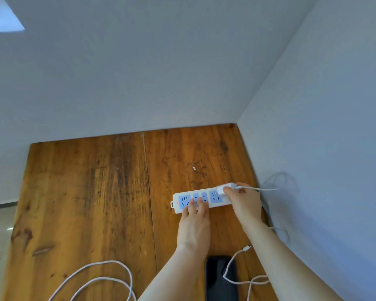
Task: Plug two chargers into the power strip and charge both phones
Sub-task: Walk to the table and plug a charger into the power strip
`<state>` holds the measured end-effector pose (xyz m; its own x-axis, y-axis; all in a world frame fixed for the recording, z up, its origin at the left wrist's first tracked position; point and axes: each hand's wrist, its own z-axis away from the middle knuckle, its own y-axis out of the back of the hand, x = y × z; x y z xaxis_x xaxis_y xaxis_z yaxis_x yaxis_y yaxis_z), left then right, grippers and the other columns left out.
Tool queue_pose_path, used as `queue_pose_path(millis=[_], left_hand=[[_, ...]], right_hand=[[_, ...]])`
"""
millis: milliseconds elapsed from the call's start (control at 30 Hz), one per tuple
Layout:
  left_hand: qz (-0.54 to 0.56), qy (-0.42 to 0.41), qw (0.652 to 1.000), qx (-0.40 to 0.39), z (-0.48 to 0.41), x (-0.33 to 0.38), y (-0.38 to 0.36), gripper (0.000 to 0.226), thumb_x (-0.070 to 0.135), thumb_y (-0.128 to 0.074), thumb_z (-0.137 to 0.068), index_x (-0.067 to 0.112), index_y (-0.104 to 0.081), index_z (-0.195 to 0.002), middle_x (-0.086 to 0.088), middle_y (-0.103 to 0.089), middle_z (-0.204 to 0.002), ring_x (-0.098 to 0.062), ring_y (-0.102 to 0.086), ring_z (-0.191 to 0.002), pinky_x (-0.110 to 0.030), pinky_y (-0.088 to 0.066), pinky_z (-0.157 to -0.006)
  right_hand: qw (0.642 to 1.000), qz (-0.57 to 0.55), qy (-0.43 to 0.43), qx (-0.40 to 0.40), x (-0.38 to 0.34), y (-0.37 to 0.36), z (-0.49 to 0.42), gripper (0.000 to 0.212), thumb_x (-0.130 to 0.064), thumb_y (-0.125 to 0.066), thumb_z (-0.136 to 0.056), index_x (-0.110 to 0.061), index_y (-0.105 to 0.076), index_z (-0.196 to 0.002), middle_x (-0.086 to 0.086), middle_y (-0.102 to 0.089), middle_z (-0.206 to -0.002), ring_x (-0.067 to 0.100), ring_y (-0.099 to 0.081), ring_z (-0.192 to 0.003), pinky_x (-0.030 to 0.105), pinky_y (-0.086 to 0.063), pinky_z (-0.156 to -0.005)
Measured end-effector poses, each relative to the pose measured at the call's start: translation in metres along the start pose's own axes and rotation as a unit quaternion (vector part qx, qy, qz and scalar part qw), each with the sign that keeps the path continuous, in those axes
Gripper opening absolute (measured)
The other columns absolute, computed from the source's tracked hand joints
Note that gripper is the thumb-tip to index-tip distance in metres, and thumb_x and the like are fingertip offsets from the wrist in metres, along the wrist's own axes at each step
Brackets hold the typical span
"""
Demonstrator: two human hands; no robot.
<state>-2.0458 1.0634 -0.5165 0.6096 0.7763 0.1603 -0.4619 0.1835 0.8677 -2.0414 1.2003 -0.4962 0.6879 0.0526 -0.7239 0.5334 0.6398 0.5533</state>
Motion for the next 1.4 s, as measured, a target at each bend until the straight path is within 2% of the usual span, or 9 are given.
queue_pose_path(millis=[167,400,567,733,867,1000,1067,1200,1400], left_hand=[[-0.042,-0.005,0.999,-0.027,-0.002,0.002,0.009,0.068,0.007,-0.048,-0.095,0.005,-0.009,-0.15,-0.018,-0.005,-0.159,-0.042,-0.008,-0.143,-0.05,-0.022,-0.113],[-0.049,-0.013,0.998,-0.027,0.0,0.005,0.006,0.072,0.01,-0.049,-0.096,0.008,-0.003,-0.151,-0.016,-0.002,-0.16,-0.04,-0.006,-0.144,-0.052,-0.019,-0.114],[-0.033,-0.005,0.999,-0.023,0.0,0.002,0.008,0.07,0.015,-0.047,-0.097,0.011,-0.003,-0.151,-0.013,-0.005,-0.16,-0.038,-0.008,-0.145,-0.051,-0.017,-0.114],[-0.016,-0.004,1.0,-0.021,-0.002,-0.003,0.009,0.072,0.017,-0.047,-0.097,0.013,-0.001,-0.152,-0.01,-0.004,-0.161,-0.035,-0.006,-0.146,-0.05,-0.016,-0.115],[0.004,0.0,1.0,-0.016,0.0,-0.004,0.012,0.07,0.018,-0.05,-0.096,0.014,-0.007,-0.152,-0.007,-0.013,-0.16,-0.033,-0.008,-0.146,-0.049,-0.017,-0.115],[0.008,0.002,1.0,-0.013,0.0,-0.005,0.016,0.071,0.016,-0.05,-0.095,0.015,-0.008,-0.152,-0.008,-0.014,-0.16,-0.032,-0.011,-0.146,-0.048,-0.018,-0.115],[0.008,0.0,1.0,-0.017,0.0,-0.005,0.017,0.072,0.015,-0.049,-0.095,0.014,-0.006,-0.152,-0.008,-0.009,-0.161,-0.032,-0.009,-0.146,-0.048,-0.017,-0.115],[0.001,-0.006,1.0,-0.024,0.0,-0.005,0.018,0.072,0.015,-0.048,-0.096,0.013,-0.003,-0.152,-0.008,-0.006,-0.161,-0.033,-0.007,-0.146,-0.048,-0.018,-0.115],[-0.016,-0.007,0.999,-0.03,0.0,-0.003,0.02,0.071,0.017,-0.048,-0.096,0.011,-0.003,-0.151,-0.01,-0.007,-0.161,-0.034,-0.009,-0.146,-0.048,-0.019,-0.115]], right_hand=[[0.998,0.049,0.003,-0.039,-0.006,0.005,-0.004,0.015,-0.028,-0.074,-0.077,-0.018,-0.065,-0.082,-0.004,-0.067,-0.075,0.003,-0.062,-0.06,0.014,-0.04,-0.049],[0.986,0.14,0.054,-0.075,-0.013,0.013,-0.005,0.027,-0.032,-0.078,-0.074,-0.02,-0.06,-0.09,-0.004,-0.064,-0.083,-0.001,-0.059,-0.057,0.005,-0.037,-0.042],[0.971,0.199,0.117,-0.057,-0.015,0.005,0.005,0.029,-0.033,-0.076,-0.077,-0.021,-0.054,-0.092,-0.002,-0.065,-0.088,0.008,-0.062,-0.066,0.006,-0.038,-0.037],[0.954,0.256,0.149,-0.053,-0.016,-0.008,0.01,0.038,-0.032,-0.076,-0.078,-0.012,-0.055,-0.104,0.008,-0.07,-0.105,0.022,-0.07,-0.089,0.011,-0.047,-0.047],[0.958,0.246,0.136,-0.062,-0.008,-0.01,0.012,0.042,-0.034,-0.076,-0.078,-0.013,-0.053,-0.107,0.007,-0.069,-0.112,0.023,-0.069,-0.096,0.011,-0.047,-0.048],[0.966,0.201,0.123,-0.108,-0.002,-0.011,0.01,0.051,-0.044,-0.066,-0.084,-0.01,-0.056,-0.121,0.005,-0.067,-0.118,0.02,-0.066,-0.101,0.009,-0.045,-0.056],[0.971,0.179,0.105,-0.119,-0.002,-0.009,0.007,0.051,-0.048,-0.056,-0.089,-0.009,-0.059,-0.121,0.006,-0.068,-0.115,0.017,-0.066,-0.095,0.011,-0.047,-0.058],[0.967,0.195,0.1,-0.127,-0.006,-0.005,-0.002,0.035,-0.041,-0.051,-0.094,-0.011,-0.067,-0.104,0.005,-0.071,-0.099,0.005,-0.06,-0.065,0.007,-0.038,-0.046],[0.953,0.243,0.079,-0.165,-0.017,-0.003,-0.015,0.031,-0.039,-0.057,-0.091,-0.01,-0.068,-0.098,0.005,-0.07,-0.092,0.01,-0.063,-0.065,0.013,-0.042,-0.049]])
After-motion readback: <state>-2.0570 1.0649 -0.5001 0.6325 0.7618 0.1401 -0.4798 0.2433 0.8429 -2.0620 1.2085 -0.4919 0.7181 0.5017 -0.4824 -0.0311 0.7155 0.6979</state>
